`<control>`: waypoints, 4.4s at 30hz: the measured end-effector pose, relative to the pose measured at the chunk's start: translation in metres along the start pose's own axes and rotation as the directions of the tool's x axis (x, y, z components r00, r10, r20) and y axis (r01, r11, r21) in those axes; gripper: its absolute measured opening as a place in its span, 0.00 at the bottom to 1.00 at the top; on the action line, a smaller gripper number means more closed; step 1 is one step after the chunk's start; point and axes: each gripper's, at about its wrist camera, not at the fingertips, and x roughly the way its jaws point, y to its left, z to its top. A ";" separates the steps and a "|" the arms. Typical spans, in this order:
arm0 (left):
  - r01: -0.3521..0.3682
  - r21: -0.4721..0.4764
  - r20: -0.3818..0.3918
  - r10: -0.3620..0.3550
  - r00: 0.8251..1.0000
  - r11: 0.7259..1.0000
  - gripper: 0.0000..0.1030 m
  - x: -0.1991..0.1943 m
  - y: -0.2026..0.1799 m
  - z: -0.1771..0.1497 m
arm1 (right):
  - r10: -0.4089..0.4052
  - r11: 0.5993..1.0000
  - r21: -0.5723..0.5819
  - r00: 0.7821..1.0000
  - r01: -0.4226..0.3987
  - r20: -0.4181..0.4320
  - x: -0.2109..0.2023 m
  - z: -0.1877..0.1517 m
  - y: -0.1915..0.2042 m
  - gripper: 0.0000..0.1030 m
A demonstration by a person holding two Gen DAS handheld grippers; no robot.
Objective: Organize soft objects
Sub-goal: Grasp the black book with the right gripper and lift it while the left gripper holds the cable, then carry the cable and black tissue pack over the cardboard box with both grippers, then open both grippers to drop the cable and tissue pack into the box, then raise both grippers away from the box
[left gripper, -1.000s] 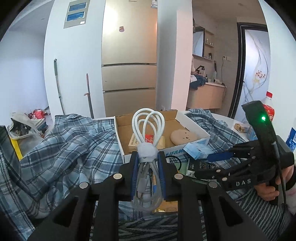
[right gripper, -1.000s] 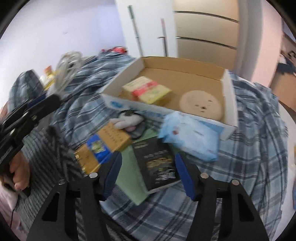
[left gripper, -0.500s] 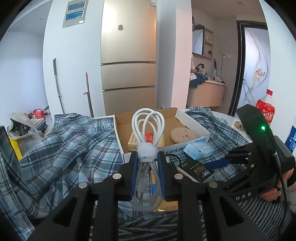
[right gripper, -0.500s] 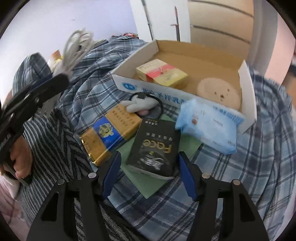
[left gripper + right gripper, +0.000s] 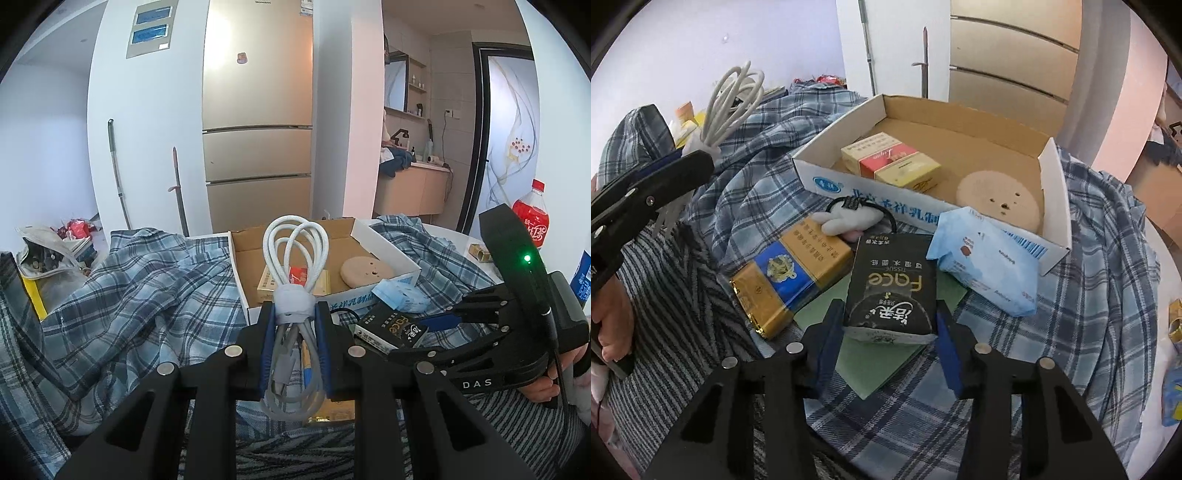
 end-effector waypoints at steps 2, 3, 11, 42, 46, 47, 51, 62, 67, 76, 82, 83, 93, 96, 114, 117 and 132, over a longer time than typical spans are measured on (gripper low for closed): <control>0.000 0.000 0.002 0.000 1.000 1.000 0.21 0.000 0.000 0.000 | 0.015 1.000 -0.022 1.000 -0.015 0.021 -0.006 -0.001 0.004 0.44; -0.002 0.000 0.006 0.002 1.000 1.000 0.21 -0.001 0.000 0.000 | 0.018 0.999 -0.039 0.999 -0.016 0.040 -0.009 -0.002 0.007 0.44; -0.017 0.018 0.082 0.015 0.997 1.000 0.21 -0.017 -0.004 0.001 | -0.033 0.998 -0.049 0.976 0.045 0.217 -0.043 -0.007 0.011 0.44; -0.105 0.058 0.281 0.085 0.956 0.993 0.21 -0.064 -0.023 0.083 | -0.324 0.941 0.102 0.777 0.322 0.540 -0.136 0.037 0.009 0.45; -0.155 0.003 0.229 0.150 0.962 0.988 0.21 -0.048 -0.026 0.116 | -0.331 0.941 0.138 0.755 0.309 0.567 -0.148 0.064 0.005 0.45; -0.139 -0.017 0.220 0.140 0.966 0.990 0.21 -0.044 -0.025 0.122 | -0.341 0.938 0.158 0.746 0.308 0.571 -0.151 0.073 0.004 0.45; -0.157 -0.045 0.249 0.163 0.955 0.987 0.21 -0.034 -0.025 0.150 | -0.363 0.932 0.212 0.726 0.295 0.584 -0.158 0.106 -0.002 0.45; -0.151 -0.043 0.247 0.157 0.956 0.988 0.21 -0.001 -0.031 0.208 | -0.370 0.927 0.264 0.760 0.266 0.534 -0.163 0.147 -0.027 0.45; -0.124 -0.072 0.174 0.135 0.976 0.990 0.21 0.041 -0.024 0.209 | -0.374 0.923 0.285 0.776 0.258 0.508 -0.140 0.148 -0.045 0.45; -0.086 -0.089 -0.055 0.081 0.995 0.992 0.21 0.136 0.006 0.177 | -0.346 0.923 0.296 0.868 0.246 0.357 -0.069 0.155 -0.083 0.45; -0.112 -0.096 -0.257 0.084 0.963 0.989 0.21 0.187 0.022 0.149 | -0.287 0.936 0.275 0.929 0.220 0.234 -0.025 0.153 -0.086 0.45; -0.087 -0.105 -0.267 0.056 0.962 0.991 0.21 0.193 0.024 0.146 | -0.276 0.938 0.271 0.937 0.214 0.215 -0.018 0.152 -0.085 0.45; -0.103 -0.133 -0.418 0.039 0.908 0.986 0.21 0.242 0.042 0.104 | -0.247 0.945 0.242 0.965 0.220 0.087 0.030 0.144 -0.088 0.45; -0.123 -0.126 -0.441 0.056 0.896 0.984 0.21 0.243 0.044 0.101 | -0.243 0.949 0.225 0.967 0.221 0.076 0.032 0.144 -0.085 0.45; -0.179 -0.064 -0.488 0.126 0.864 0.982 0.21 0.260 0.044 0.092 | -0.209 0.943 0.259 0.978 0.209 -0.027 0.068 0.137 -0.106 0.45; -0.189 -0.060 -0.512 0.132 0.849 0.980 0.24 0.264 0.046 0.089 | -0.217 0.942 0.254 0.975 0.220 -0.038 0.072 0.136 -0.106 0.45; -0.197 -0.015 -0.361 0.179 0.915 0.980 0.69 0.232 0.029 0.113 | -0.209 0.939 0.273 0.978 0.207 -0.021 0.070 0.136 -0.109 0.59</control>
